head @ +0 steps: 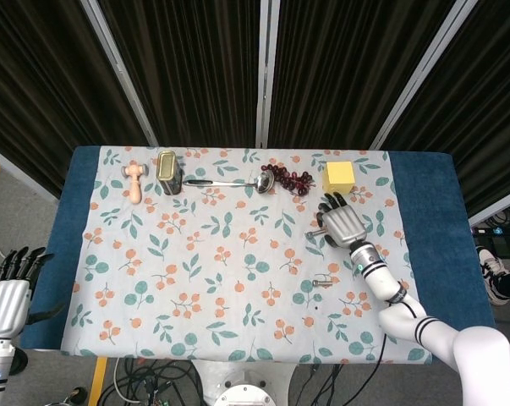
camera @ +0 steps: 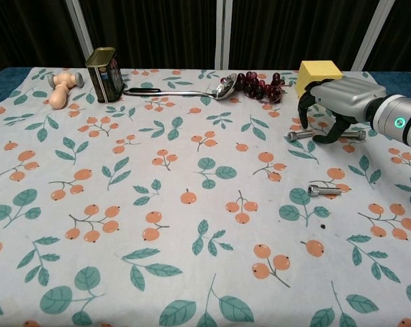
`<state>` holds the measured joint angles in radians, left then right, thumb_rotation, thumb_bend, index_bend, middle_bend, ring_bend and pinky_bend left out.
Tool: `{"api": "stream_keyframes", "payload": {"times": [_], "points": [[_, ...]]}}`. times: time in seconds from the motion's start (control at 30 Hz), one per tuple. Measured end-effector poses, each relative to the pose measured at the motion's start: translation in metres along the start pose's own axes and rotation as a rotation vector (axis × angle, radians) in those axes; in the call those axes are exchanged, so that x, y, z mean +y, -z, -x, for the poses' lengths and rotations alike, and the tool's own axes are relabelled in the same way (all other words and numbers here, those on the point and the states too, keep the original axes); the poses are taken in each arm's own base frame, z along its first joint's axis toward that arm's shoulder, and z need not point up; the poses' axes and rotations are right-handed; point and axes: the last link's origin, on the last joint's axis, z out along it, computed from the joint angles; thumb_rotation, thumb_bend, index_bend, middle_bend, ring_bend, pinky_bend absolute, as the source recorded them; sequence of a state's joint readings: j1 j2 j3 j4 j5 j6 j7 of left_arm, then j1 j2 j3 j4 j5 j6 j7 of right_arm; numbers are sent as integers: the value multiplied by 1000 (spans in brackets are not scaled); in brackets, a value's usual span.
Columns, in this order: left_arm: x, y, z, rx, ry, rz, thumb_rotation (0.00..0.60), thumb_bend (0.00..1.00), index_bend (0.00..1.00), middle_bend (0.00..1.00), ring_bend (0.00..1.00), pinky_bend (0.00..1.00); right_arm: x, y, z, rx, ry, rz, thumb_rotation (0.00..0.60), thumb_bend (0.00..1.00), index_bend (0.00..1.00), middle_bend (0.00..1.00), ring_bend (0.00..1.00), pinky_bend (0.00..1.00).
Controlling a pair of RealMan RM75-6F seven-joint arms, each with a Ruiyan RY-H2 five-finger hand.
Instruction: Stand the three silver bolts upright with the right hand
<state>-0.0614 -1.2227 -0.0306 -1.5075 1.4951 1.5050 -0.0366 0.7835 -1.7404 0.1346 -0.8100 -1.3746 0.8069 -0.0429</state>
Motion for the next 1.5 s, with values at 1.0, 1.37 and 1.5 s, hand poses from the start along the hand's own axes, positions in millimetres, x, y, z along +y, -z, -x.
{"api": "stream_keyframes", "payload": {"times": [1.0, 1.37, 1.5], "points": [[-2, 2, 0, 1, 1, -4, 600, 0, 175, 114, 6, 0, -2, -4, 0, 27, -5, -5, 600, 387, 620, 298, 0, 0], [-2, 4, 2, -3, 7, -6, 600, 0, 175, 114, 6, 0, -6, -5, -24, 69, 308, -73, 600, 391, 644, 308, 4, 0], [-3, 5, 3, -4, 12, -12, 600, 0, 175, 114, 6, 0, -14, -9, -30, 76, 436, -99, 600, 392, 645, 308, 4, 0]]}}
